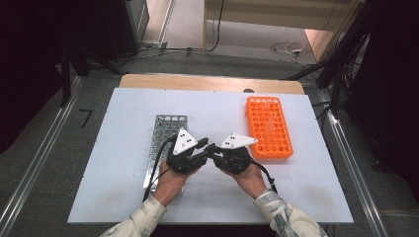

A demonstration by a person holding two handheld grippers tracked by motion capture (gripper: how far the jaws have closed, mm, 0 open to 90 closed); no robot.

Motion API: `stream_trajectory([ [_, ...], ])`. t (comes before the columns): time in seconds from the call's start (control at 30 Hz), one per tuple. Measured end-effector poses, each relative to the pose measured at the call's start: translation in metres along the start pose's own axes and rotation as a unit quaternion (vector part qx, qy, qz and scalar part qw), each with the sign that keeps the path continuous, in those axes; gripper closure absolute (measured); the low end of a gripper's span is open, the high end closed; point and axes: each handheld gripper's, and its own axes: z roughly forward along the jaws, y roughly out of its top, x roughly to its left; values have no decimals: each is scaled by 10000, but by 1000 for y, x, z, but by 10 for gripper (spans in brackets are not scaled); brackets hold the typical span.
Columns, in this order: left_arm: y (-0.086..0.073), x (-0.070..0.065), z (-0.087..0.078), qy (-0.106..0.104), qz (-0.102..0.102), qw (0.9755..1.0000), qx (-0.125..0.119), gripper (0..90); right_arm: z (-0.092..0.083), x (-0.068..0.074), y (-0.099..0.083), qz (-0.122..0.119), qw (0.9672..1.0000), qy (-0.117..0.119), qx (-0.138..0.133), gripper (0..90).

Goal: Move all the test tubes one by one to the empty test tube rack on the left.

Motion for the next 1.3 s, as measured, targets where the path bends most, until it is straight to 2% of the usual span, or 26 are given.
stream_trajectory([
  [0.2, 0, 1, 0, 48, 25, 10000, -3, 740, 0, -1, 0, 15, 10000, 0, 14, 735],
  [0.53, 1, 1, 0, 42, -22, 10000, -16, 756, -1, -1, 0, 51, 10000, 22, 13, 726],
  [0.7, 2, 2, 0, 43, -73, 10000, -11, 757, -1, -3, -1, 61, 9998, 179, 48, 592],
  [0.73, 2, 3, 0, 50, -97, 9999, -13, 757, -2, -3, -1, 74, 9998, 180, 74, 539],
  [0.77, 2, 4, 0, 35, -119, 9999, -4, 757, -2, -3, -1, 74, 9998, 180, 74, 539],
  [0.97, 6, 6, 1, 93, -192, 9998, 29, 757, -5, -8, -2, 189, 9996, 124, 140, 406],
  [1.3, 18, 14, 2, 168, -334, 9992, -131, 757, -17, -17, -8, 262, 9996, -57, 93, 339],
])
